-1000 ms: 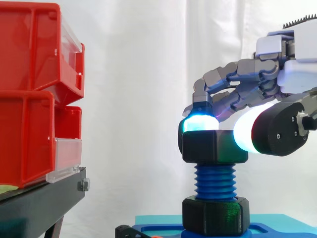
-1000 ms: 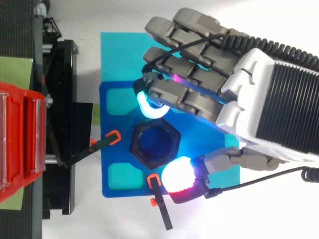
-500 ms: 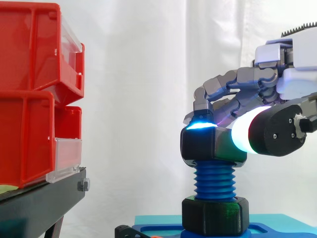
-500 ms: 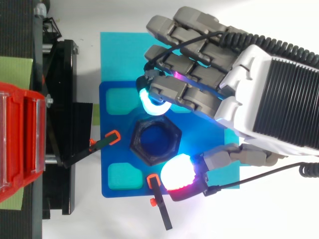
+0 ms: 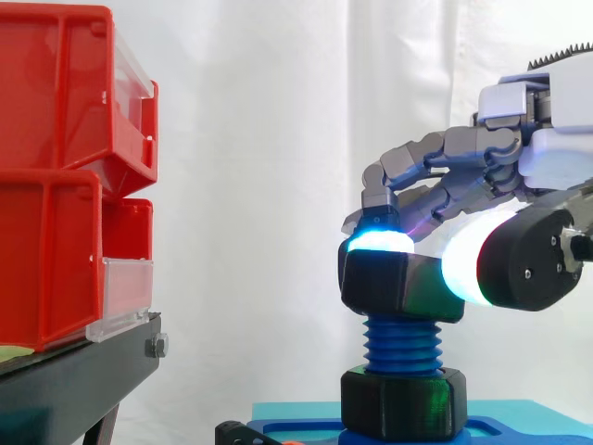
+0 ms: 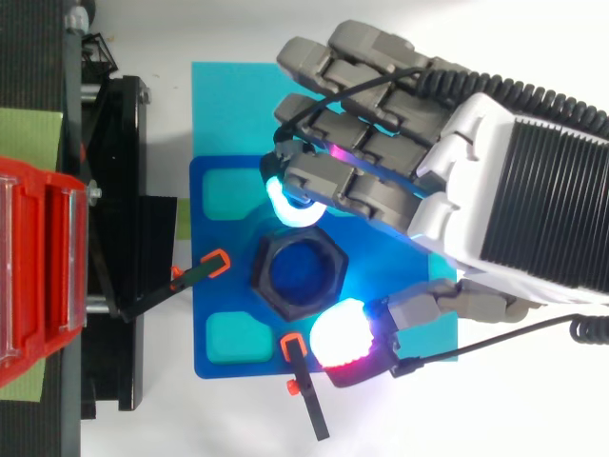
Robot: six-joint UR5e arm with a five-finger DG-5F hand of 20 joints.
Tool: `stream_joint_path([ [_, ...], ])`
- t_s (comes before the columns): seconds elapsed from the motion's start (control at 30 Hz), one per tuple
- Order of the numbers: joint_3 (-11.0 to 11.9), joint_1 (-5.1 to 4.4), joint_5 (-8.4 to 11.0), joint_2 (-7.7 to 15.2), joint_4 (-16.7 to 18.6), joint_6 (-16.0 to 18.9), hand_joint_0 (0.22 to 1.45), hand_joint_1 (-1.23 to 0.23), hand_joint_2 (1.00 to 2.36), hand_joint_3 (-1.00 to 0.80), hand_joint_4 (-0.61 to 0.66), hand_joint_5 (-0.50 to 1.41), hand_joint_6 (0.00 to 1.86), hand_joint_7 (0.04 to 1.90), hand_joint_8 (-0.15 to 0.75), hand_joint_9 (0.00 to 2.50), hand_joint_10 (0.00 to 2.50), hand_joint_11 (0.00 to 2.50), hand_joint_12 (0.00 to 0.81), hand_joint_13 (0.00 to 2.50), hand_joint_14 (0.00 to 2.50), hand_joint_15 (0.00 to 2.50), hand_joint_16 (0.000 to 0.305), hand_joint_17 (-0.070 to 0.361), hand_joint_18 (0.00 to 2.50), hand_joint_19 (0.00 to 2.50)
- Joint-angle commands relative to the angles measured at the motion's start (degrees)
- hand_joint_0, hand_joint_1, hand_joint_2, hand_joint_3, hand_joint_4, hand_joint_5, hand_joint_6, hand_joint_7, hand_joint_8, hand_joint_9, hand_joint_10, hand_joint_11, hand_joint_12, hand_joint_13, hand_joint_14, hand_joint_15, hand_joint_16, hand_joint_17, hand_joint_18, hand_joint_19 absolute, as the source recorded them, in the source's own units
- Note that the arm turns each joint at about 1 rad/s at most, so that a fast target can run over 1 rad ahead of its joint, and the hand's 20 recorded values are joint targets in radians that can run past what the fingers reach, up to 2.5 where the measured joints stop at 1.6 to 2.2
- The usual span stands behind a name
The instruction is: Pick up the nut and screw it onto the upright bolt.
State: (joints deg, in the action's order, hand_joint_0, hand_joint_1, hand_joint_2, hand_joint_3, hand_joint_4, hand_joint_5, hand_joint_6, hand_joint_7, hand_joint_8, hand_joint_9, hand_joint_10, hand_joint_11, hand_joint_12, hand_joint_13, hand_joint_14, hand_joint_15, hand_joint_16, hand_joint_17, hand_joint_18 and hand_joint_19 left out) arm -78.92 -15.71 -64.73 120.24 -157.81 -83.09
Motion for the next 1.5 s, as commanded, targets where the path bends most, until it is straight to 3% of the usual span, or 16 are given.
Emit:
stream_joint_path([
  [0.0, 0.0, -0.19, -0.04, 0.0, 0.1, -0.1, 0.53, -0.62, 1.00, -0.50, 0.29, -0.12, 0.50, 1.23, 0.314, 0.58, 0.00, 0.04, 0.365, 0.41, 0.00, 0.00, 0.044, 0.099, 0.26, 0.00],
  [0.23, 0.0, -0.28, -0.57, 0.0, 0.1, -0.2, 0.53, -0.63, 1.00, -0.50, 0.29, -0.12, 0.50, 1.23, 0.313, 0.58, 0.00, 0.04, 0.365, 0.41, 0.00, 0.00, 0.044, 0.099, 0.26, 0.00],
  [1.0, 0.0, 1.48, -4.17, 0.0, -0.1, -0.1, 0.50, -0.59, 1.00, -0.50, 0.29, -0.12, 0.50, 1.23, 0.318, 0.57, 0.00, 0.05, 0.378, 0.41, 0.00, 0.00, 0.046, 0.104, 0.26, 0.00],
  [1.47, 0.0, 2.97, -7.60, 0.0, 0.5, -0.8, 0.42, -0.45, 1.00, -0.50, 0.32, -0.16, 0.50, 0.96, 0.338, 0.56, 0.00, 0.01, 0.419, 0.41, 0.00, 0.00, 0.055, 0.123, 0.27, 0.00],
])
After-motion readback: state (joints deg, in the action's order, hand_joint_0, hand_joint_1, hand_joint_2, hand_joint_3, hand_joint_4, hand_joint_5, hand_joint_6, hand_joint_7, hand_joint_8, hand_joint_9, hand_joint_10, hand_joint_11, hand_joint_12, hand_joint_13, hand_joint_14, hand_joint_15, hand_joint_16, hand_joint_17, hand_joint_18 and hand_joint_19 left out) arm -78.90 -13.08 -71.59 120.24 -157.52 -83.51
